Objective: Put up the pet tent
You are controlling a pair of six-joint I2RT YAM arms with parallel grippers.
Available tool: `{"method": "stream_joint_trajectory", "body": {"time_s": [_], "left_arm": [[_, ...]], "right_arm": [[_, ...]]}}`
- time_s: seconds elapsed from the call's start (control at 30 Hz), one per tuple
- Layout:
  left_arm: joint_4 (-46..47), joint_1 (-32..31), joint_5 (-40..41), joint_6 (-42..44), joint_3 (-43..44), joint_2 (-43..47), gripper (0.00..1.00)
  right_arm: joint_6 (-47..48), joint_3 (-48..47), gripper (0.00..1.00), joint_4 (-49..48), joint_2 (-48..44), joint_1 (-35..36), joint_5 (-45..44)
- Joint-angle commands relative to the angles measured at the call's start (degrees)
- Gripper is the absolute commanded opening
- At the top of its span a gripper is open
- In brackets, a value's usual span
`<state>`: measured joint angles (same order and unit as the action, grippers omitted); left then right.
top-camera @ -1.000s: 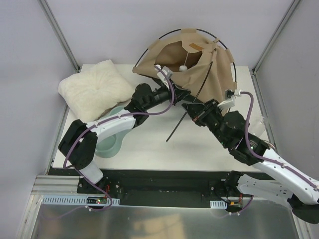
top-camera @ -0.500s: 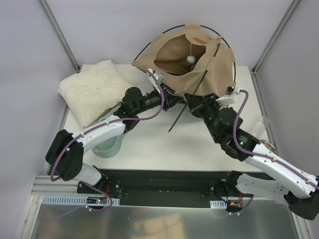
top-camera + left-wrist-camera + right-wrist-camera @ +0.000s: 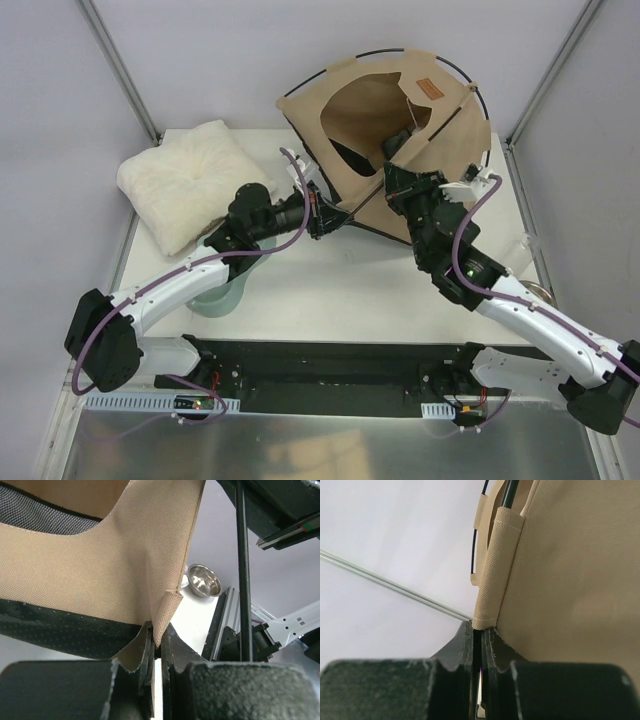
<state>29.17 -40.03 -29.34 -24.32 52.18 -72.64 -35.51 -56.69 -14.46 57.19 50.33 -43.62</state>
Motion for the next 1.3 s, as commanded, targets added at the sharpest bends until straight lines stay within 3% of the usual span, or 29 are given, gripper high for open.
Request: {"method": "stream_joint_trajectory", "body": {"time_s": [0.0,0.23,0.6,0.77,1.13,1.27], "left_arm": [[-4.6,-0.1,1.6,-4.3,-1.1,3.6,0.00],[-11.2,-0.1,9.9,-10.8,2.5,4.6,0.00],[-15.8,-0.1,12.6,-14.0,4.8,4.2,0.00],[-17.4,-0.1,16.0,-15.1,5.3,4.3,0.00],[-20.0,-0.1,19.7,-15.7,6.5,3.1,0.00],[-19.9,-0.1,19.9,-15.8,6.8,2.5,0.00]], "right_arm": [[1.3,-3.3,0.00,-6.7,0.9,-1.5,-7.2],[1.3,-3.1,0.00,-6.8,3.9,-1.5,-6.5],[1.9,-4.6,0.00,-7.8,11.0,-0.2,-5.5],[3.2,-4.4,0.00,-6.8,12.2,0.4,1.2],[6.9,-2.6,0.43,2.7,8.9,1.4,23.9],[5.3,-2.8,0.46,5.1,8.3,1.5,27.2]]}}
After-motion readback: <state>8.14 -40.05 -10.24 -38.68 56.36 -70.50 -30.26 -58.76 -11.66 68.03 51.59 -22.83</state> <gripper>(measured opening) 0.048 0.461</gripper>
